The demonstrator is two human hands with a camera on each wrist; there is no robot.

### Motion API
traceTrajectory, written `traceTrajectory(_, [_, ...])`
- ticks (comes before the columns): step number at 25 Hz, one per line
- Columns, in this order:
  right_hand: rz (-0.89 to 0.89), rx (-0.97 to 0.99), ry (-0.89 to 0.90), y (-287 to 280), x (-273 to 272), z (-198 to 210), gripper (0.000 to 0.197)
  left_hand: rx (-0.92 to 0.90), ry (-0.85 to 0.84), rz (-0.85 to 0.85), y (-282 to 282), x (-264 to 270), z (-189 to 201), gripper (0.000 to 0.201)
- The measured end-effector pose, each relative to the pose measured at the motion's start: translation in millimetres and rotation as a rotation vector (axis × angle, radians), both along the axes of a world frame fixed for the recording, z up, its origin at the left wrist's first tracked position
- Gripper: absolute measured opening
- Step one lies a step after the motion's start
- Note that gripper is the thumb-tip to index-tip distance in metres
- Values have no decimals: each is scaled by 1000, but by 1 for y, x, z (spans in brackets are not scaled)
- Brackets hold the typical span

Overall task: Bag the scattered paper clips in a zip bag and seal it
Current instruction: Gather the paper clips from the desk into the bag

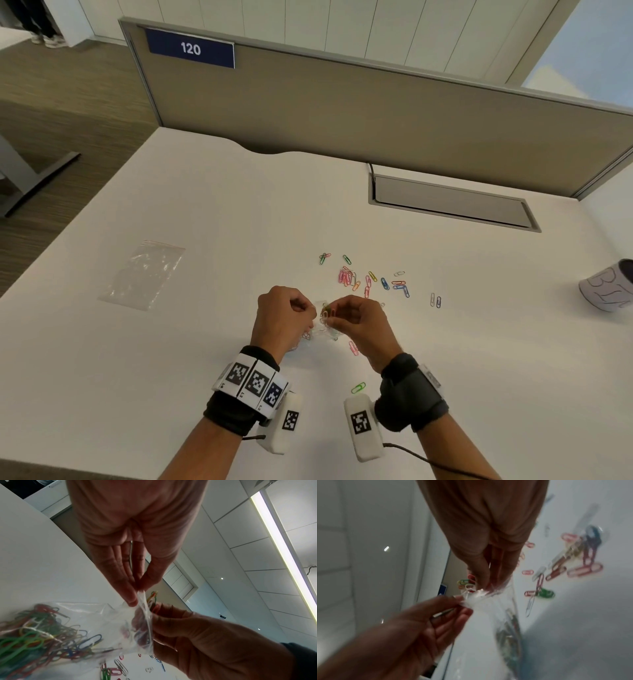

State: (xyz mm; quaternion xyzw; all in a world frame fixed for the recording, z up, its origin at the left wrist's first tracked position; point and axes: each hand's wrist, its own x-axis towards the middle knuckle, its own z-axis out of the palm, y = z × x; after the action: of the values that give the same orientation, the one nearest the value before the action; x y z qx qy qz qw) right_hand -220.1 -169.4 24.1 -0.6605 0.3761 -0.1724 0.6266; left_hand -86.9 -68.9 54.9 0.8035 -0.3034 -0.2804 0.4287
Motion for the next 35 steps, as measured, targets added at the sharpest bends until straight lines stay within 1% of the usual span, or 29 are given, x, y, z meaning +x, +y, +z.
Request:
traceTrajectory(2, [100, -218, 145, 2, 1, 3, 19, -4, -11, -2, 0, 1, -1, 5])
traceTrajectory(3, [149, -286, 195, 3, 2, 6, 21, -6, -19, -5, 0, 0, -2, 5])
traceTrajectory(5, [210, -336, 228, 3, 4, 12, 21, -7, -30, -8, 0, -1, -2, 5])
traceTrajectory(6, [198, -330, 213, 1, 2, 14, 19, -5, -30, -7, 0, -1, -2, 5])
traceTrajectory(8, [100, -311, 197, -9, -11, 13, 19, -4, -24, 1, -1, -1, -2, 5])
traceTrajectory(9, [58, -311, 229, -16, -21, 9, 24, -5, -21, 3, -1, 0, -2, 5])
traceTrajectory(10, [48, -320, 309, -23, -34, 1, 34, -3, -19, 5, -1, 1, -1, 4])
traceTrajectory(12, [100, -348, 569, -28, -59, -17, 63, 3, -9, 10, 0, 1, 0, 4])
traceTrajectory(13, [112, -347, 668, -28, -67, -27, 73, 4, -7, 8, 0, 0, 0, 3])
traceTrajectory(14, [96, -339, 704, -26, -70, -36, 76, 2, -10, 2, 0, 0, 0, 3])
traceTrajectory(16, [62, -343, 633, -20, -62, -47, 67, -1, -19, -12, -1, -2, 0, 4])
traceTrajectory(19, [83, -435, 537, -20, -42, -51, 52, -2, -15, -31, -2, -6, -1, 5])
traceTrajectory(20, [77, -480, 524, -23, -39, -50, 53, -1, -13, -32, -1, -6, -1, 5])
traceTrajectory(21, [100, -521, 524, -26, -39, -49, 59, 0, -12, -29, -1, -6, -2, 5])
traceTrajectory(23, [275, -577, 583, -30, -39, -47, 75, 0, -13, -16, 0, -4, -3, 4])
traceTrajectory(24, [385, -637, 636, -29, -39, -47, 72, 0, -14, -15, 1, -3, -3, 4])
traceTrajectory(25, [462, -720, 664, -27, -39, -49, 63, 1, -14, -16, 1, -2, -4, 4])
traceTrajectory(26, [497, -804, 664, -25, -39, -51, 52, 1, -15, -17, 1, -2, -4, 4])
traceTrajectory(28, [464, -877, 587, -24, -39, -53, 42, -1, -17, -12, 1, -1, -4, 5])
traceTrajectory(30, [398, -866, 526, -26, -39, -54, 35, -6, -15, -11, 1, -1, -4, 5])
traceTrajectory(33, [327, -872, 586, -23, -33, -48, 22, -5, -16, -12, 0, -2, -3, 5])
traceTrajectory(35, [332, -899, 661, -17, -25, -45, 16, -7, -11, -10, 0, -1, -2, 5])
